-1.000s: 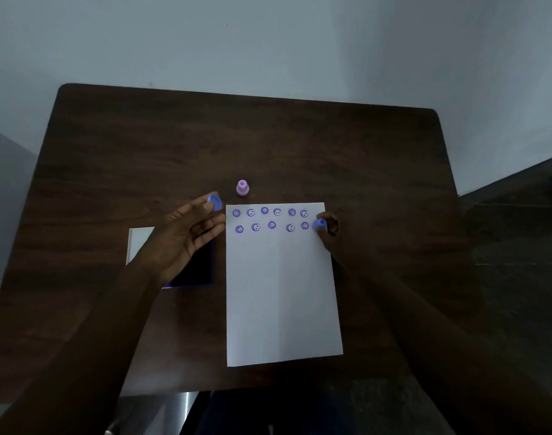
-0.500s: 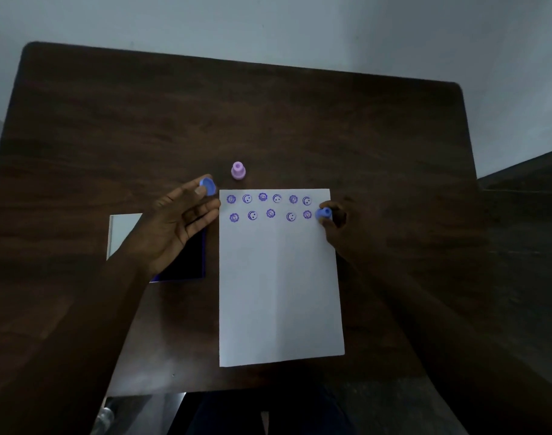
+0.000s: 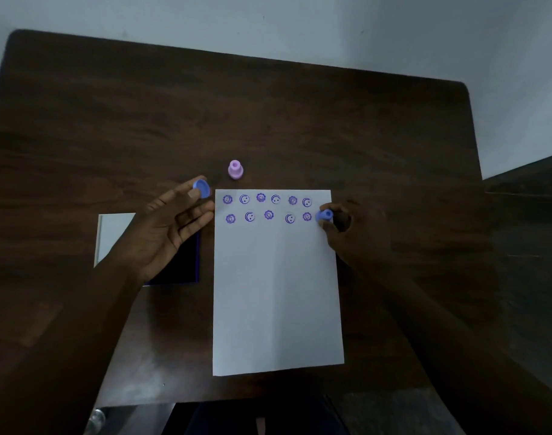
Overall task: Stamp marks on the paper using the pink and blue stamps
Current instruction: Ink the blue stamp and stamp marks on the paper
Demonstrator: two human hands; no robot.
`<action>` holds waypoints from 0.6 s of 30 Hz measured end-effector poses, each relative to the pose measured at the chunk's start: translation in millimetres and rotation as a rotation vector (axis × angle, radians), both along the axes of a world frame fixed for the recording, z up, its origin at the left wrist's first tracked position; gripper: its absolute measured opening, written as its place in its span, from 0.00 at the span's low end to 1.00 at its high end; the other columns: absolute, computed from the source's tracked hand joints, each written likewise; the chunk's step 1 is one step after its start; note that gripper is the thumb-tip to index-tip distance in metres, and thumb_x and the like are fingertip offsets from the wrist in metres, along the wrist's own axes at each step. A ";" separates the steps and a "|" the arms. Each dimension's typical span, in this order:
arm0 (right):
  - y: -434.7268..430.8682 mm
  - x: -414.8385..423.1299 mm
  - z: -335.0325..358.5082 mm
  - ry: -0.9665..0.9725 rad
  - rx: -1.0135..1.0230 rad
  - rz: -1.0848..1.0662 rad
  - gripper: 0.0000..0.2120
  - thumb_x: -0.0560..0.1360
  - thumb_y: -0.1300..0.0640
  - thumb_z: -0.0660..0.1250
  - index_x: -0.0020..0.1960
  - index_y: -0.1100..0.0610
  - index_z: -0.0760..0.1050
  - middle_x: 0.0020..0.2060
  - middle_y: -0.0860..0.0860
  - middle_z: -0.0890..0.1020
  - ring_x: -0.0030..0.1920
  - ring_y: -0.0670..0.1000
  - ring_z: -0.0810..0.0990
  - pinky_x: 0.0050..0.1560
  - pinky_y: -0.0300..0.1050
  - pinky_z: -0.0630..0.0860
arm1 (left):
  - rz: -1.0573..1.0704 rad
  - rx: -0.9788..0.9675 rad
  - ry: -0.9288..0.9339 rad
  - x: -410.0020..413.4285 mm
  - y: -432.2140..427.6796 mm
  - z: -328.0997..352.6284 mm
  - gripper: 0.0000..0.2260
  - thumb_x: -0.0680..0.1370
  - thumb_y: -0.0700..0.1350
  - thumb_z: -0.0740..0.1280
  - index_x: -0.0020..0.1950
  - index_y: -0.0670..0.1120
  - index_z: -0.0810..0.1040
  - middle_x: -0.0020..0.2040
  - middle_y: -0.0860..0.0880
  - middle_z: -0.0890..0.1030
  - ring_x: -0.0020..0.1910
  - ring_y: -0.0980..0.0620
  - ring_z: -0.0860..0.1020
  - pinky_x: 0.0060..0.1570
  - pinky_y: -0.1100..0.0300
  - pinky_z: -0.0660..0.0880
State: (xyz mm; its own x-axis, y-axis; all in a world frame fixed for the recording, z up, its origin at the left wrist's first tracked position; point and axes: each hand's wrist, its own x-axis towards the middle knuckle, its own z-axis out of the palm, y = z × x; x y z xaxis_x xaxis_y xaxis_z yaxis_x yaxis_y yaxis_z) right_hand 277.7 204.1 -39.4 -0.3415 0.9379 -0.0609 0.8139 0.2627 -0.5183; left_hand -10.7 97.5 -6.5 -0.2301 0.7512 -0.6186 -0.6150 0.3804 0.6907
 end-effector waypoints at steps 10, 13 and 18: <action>-2.1 -4.0 10.4 -0.022 -0.126 -0.011 0.12 0.74 0.56 0.71 0.55 0.60 0.80 0.50 0.56 0.83 0.47 0.46 0.74 0.54 0.34 0.63 | -0.001 0.021 -0.034 1.1 -1.8 8.1 0.12 0.79 0.40 0.64 0.60 0.48 0.82 0.51 0.49 0.86 0.48 0.54 0.85 0.46 0.63 0.81; 3.2 4.0 12.7 0.009 -0.332 -0.038 0.16 0.75 0.47 0.68 0.59 0.54 0.78 0.56 0.53 0.82 0.53 0.45 0.75 0.60 0.36 0.65 | -0.005 0.039 -0.029 2.2 -3.2 13.1 0.12 0.79 0.40 0.64 0.61 0.47 0.80 0.50 0.49 0.86 0.48 0.55 0.85 0.47 0.63 0.81; 5.3 21.1 67.6 0.863 -0.423 -0.621 0.09 0.74 0.52 0.70 0.54 0.50 0.80 0.37 0.43 0.83 0.35 0.43 0.77 0.36 0.37 0.73 | -0.008 0.074 -0.046 5.2 -4.2 32.8 0.11 0.78 0.41 0.65 0.59 0.48 0.81 0.51 0.48 0.86 0.48 0.55 0.85 0.49 0.63 0.81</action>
State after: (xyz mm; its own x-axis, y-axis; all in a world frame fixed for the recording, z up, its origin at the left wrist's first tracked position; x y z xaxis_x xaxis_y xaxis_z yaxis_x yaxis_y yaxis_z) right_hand 298.9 209.4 28.3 0.0925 0.9193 -0.3825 0.0723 -0.3893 -0.9183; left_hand -5.5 93.3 26.3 -0.1960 0.7973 -0.5709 -0.6441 0.3344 0.6880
